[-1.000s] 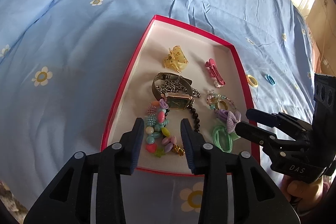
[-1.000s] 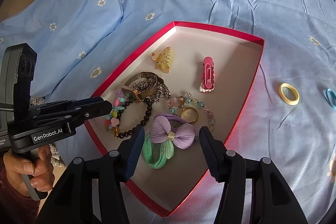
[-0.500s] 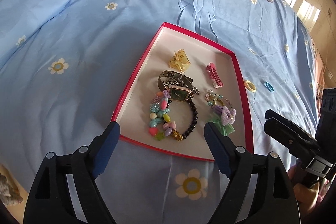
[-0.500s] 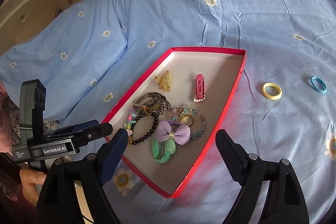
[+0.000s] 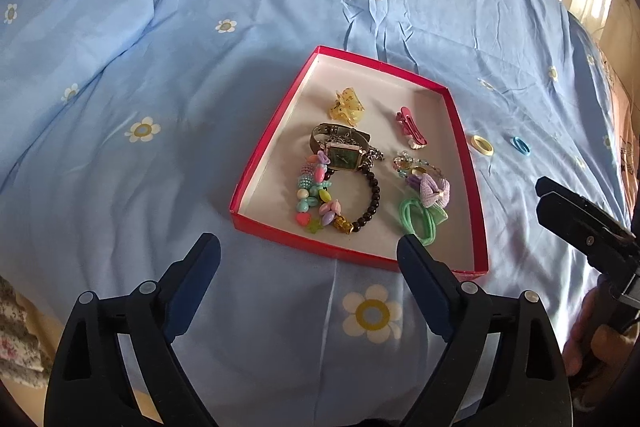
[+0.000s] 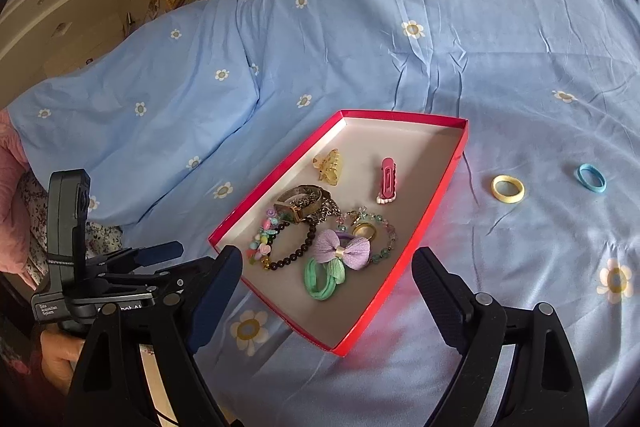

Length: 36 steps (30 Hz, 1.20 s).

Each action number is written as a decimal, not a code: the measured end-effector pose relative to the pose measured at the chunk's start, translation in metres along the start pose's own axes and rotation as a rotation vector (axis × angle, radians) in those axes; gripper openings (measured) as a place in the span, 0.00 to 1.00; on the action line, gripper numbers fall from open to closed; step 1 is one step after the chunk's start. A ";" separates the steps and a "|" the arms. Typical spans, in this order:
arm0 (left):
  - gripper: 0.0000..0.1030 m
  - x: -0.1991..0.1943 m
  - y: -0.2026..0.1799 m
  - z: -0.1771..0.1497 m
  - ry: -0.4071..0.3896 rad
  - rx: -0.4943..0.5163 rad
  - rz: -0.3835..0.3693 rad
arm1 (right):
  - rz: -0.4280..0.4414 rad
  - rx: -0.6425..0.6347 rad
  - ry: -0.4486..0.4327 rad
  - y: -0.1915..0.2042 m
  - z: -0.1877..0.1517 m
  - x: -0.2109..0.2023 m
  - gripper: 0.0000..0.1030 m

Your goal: Organize jewelry

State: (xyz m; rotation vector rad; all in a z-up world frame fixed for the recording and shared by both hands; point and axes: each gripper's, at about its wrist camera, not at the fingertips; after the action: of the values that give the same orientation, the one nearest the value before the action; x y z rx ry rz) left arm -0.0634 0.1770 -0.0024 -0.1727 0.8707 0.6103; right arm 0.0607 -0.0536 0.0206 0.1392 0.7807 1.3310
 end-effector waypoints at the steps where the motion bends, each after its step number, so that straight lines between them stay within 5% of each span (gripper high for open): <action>1: 0.90 -0.003 0.000 0.000 -0.009 0.004 0.011 | -0.005 -0.020 0.005 0.004 0.001 -0.002 0.89; 12: 1.00 -0.044 0.005 0.003 -0.182 -0.003 0.088 | -0.037 -0.202 -0.009 0.047 0.013 -0.027 1.00; 36: 1.00 -0.010 -0.006 -0.038 -0.150 -0.017 0.115 | -0.131 -0.075 -0.008 -0.003 -0.039 -0.005 1.00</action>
State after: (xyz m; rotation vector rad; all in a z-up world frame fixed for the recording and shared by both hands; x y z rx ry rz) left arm -0.0901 0.1535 -0.0196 -0.0915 0.7342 0.7294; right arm 0.0403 -0.0721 -0.0071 0.0333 0.7196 1.2327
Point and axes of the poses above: each gripper's, at about its wrist camera, not at the fingertips, and x roughly the way its jaws point, y to its left, z to its top, and after that the axes turned 15 degrees about z, right-handed
